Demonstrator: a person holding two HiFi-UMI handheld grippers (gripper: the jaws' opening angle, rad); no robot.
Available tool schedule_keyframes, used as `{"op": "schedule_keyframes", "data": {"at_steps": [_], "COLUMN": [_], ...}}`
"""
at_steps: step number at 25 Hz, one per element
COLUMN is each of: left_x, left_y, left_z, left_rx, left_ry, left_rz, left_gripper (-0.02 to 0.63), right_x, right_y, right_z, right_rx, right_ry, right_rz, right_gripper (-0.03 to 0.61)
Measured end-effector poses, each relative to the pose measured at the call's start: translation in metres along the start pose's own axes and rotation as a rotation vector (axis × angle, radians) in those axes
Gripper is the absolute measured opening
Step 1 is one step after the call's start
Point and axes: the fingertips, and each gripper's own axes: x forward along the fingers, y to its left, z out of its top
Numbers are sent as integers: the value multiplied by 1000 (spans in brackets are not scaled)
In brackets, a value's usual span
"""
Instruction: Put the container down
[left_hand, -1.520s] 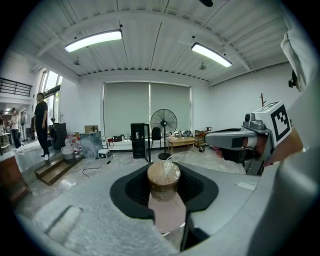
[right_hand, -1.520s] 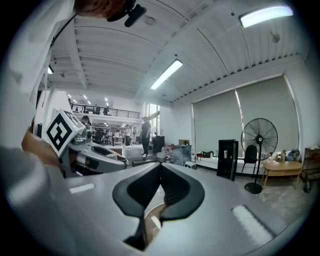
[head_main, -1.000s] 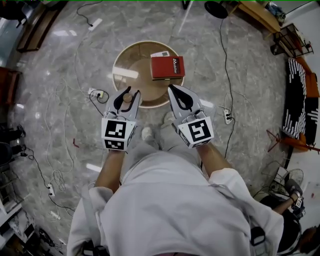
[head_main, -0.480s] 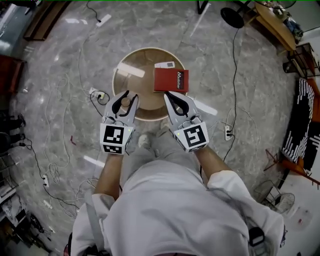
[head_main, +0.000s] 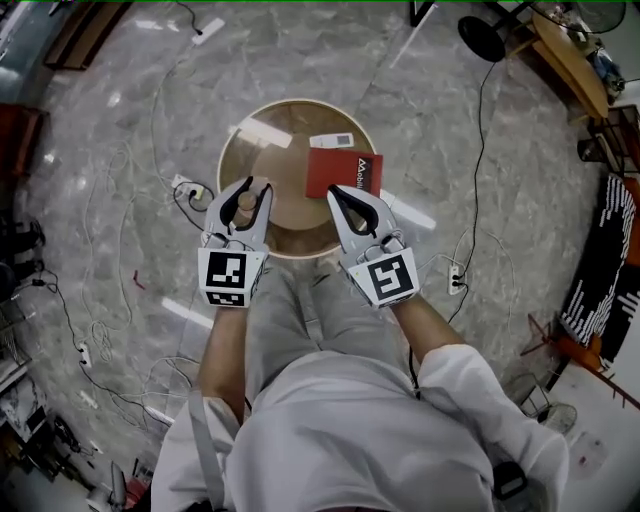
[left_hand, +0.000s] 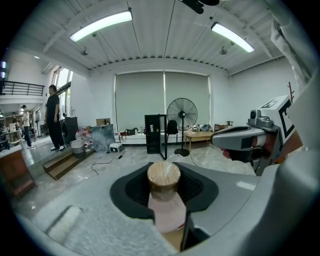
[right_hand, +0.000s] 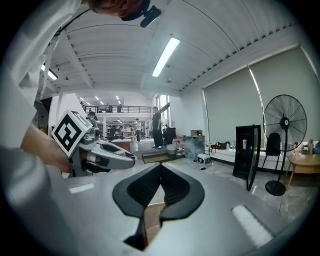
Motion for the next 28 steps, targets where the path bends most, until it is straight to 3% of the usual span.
{"op": "schedule_keyframes", "data": {"at_steps": [10, 28], "left_x": [59, 180], "left_y": [40, 119], "left_z": [-47, -143], "left_rx": [-25, -30], "left_ry": [30, 53], "left_rz": [-12, -47], "left_gripper": [118, 118], "right_x": [54, 167], "right_y": [-16, -34], "right_z": [-31, -134], "right_rx": [38, 73], "right_ry": [-17, 71], "right_rz": [-18, -35], "right_gripper": [3, 3]}}
